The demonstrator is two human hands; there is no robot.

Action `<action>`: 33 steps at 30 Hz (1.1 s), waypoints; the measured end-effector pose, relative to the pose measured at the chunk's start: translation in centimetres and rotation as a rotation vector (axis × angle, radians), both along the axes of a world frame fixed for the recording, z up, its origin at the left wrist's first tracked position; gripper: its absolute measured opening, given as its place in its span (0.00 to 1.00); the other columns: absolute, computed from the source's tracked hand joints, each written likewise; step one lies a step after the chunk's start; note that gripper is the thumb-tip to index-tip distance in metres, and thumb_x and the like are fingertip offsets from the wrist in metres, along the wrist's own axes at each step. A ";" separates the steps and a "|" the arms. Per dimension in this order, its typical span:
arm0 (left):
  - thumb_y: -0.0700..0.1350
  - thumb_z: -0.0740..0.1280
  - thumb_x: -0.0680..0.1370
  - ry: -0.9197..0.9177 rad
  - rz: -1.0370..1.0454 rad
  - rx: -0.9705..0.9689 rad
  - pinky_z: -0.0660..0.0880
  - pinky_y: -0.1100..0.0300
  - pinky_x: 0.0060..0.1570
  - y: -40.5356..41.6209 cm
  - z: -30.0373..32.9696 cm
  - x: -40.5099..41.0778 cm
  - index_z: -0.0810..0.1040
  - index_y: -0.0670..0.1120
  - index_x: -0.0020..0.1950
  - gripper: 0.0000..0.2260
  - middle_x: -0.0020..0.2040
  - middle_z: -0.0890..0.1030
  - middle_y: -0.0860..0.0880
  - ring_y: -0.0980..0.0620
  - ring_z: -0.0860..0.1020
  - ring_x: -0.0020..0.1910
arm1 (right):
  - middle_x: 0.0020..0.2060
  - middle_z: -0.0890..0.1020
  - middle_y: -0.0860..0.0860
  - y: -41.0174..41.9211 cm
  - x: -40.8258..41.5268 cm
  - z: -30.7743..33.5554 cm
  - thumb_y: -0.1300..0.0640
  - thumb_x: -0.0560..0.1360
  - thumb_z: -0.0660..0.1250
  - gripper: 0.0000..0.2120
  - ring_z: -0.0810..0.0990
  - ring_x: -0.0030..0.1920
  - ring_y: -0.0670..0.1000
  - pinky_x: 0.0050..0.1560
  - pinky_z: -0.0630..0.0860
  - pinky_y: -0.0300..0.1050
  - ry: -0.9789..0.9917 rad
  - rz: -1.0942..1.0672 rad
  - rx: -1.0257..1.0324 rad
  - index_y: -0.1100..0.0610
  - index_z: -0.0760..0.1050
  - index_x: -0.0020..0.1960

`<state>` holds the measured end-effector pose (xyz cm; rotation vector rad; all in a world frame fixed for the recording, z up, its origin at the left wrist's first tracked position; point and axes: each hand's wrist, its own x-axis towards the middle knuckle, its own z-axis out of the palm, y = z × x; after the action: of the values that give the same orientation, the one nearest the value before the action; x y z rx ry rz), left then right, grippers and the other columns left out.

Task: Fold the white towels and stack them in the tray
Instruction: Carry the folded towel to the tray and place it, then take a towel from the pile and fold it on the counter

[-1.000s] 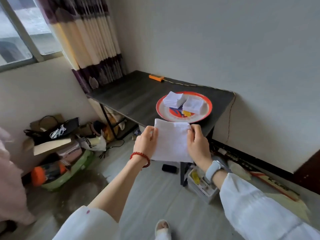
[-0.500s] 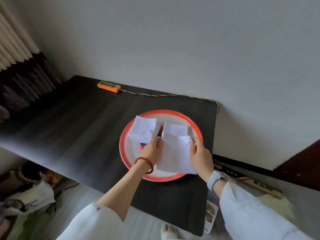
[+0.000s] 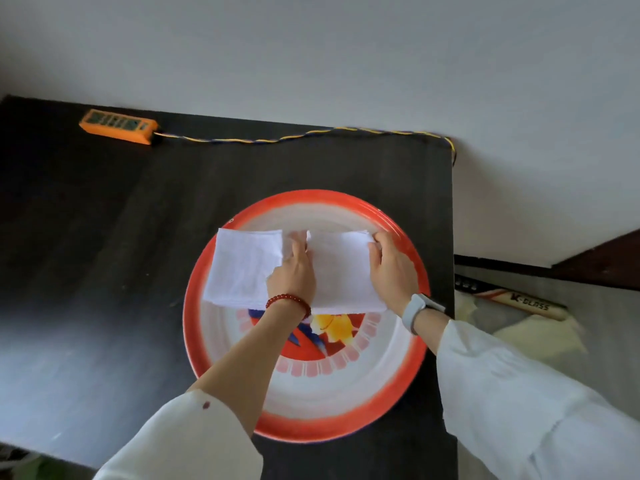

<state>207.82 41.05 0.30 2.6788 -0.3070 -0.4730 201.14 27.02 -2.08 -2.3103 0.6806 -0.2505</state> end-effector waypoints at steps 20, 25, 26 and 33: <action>0.43 0.52 0.81 -0.152 -0.168 0.030 0.77 0.46 0.49 -0.2 -0.9 0.2 0.58 0.46 0.72 0.19 0.69 0.64 0.42 0.41 0.70 0.62 | 0.56 0.75 0.53 0.4 -1.3 -1.3 0.52 0.79 0.55 0.19 0.76 0.42 0.46 0.32 0.68 0.31 0.127 -0.033 -0.189 0.56 0.62 0.68; 0.51 0.45 0.82 -0.237 -0.626 0.299 0.47 0.46 0.73 1.5 -1.1 -1.1 0.43 0.45 0.76 0.24 0.77 0.45 0.47 0.47 0.43 0.76 | 0.66 0.71 0.59 2.0 -3.7 -1.0 0.50 0.78 0.46 0.24 0.69 0.67 0.60 0.64 0.68 0.56 0.189 0.296 -0.546 0.60 0.67 0.68; 0.52 0.44 0.82 -0.208 -0.663 0.349 0.44 0.46 0.73 1.8 -1.4 -1.0 0.42 0.45 0.76 0.25 0.77 0.43 0.48 0.48 0.42 0.76 | 0.67 0.70 0.58 2.2 -3.8 -0.8 0.48 0.77 0.42 0.27 0.67 0.69 0.58 0.67 0.64 0.57 0.265 0.367 -0.540 0.59 0.67 0.68; 0.48 0.51 0.82 -0.211 -0.545 0.112 0.46 0.48 0.73 0.7 2.9 -0.1 0.60 0.47 0.73 0.20 0.76 0.55 0.48 0.47 0.47 0.76 | 0.69 0.68 0.53 1.6 -6.7 4.3 0.59 0.79 0.54 0.17 0.62 0.71 0.51 0.71 0.61 0.46 0.012 0.057 -0.103 0.58 0.68 0.67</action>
<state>207.70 41.73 3.20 2.7356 -1.1172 -0.3652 194.48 28.64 2.17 -2.4274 0.6198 -0.2509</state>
